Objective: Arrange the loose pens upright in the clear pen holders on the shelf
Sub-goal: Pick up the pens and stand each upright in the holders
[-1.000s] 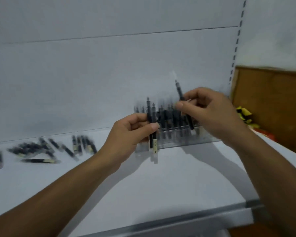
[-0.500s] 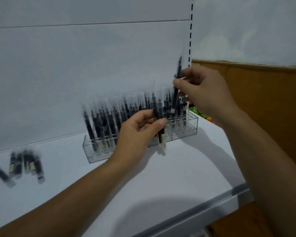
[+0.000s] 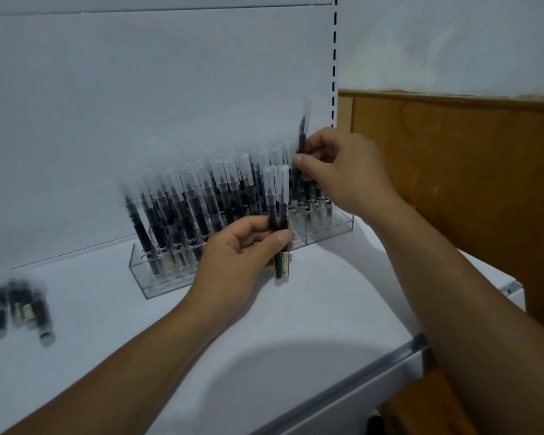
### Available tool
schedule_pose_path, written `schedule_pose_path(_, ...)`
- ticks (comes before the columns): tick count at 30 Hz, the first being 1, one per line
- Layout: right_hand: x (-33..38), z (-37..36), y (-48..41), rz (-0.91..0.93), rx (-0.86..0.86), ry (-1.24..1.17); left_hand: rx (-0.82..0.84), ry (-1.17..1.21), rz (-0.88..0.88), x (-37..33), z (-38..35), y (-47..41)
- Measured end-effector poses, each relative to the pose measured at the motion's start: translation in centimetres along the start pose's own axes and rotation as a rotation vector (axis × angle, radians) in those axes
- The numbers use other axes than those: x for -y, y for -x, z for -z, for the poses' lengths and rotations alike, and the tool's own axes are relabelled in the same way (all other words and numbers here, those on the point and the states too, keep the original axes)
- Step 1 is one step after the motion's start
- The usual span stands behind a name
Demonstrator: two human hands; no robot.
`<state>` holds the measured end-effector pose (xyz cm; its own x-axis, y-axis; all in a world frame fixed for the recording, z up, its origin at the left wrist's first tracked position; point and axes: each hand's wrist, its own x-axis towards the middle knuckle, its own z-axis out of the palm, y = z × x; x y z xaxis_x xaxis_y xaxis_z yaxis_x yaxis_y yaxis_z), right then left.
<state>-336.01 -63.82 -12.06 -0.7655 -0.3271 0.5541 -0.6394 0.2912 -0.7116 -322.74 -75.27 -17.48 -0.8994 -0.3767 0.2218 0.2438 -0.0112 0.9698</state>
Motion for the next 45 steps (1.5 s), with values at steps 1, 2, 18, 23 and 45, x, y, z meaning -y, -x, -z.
schedule_pose_path(1, 0.0, 0.0, 0.0, -0.004, -0.002, -0.005, 0.003, 0.002, -0.006, 0.0, 0.0, 0.0)
schedule_pose_path(2, -0.1, -0.1, 0.0, -0.010, 0.000, -0.010, 0.009, 0.001, -0.012, -0.1, 0.0, 0.0)
schedule_pose_path(18, -0.6, -0.4, 0.9, -0.080, 0.290, 0.212, 0.007, 0.032, -0.096, -0.4, 0.1, 0.3)
schedule_pose_path(23, 0.7, 2.0, 1.2, -0.094, 0.276, 0.005, -0.002, 0.033, -0.123, -0.4, 0.1, 0.2)
schedule_pose_path(45, 0.9, 3.2, 0.3, -0.089, -0.102, -0.272, 0.019, 0.054, -0.055, 0.1, 0.3, -0.1)
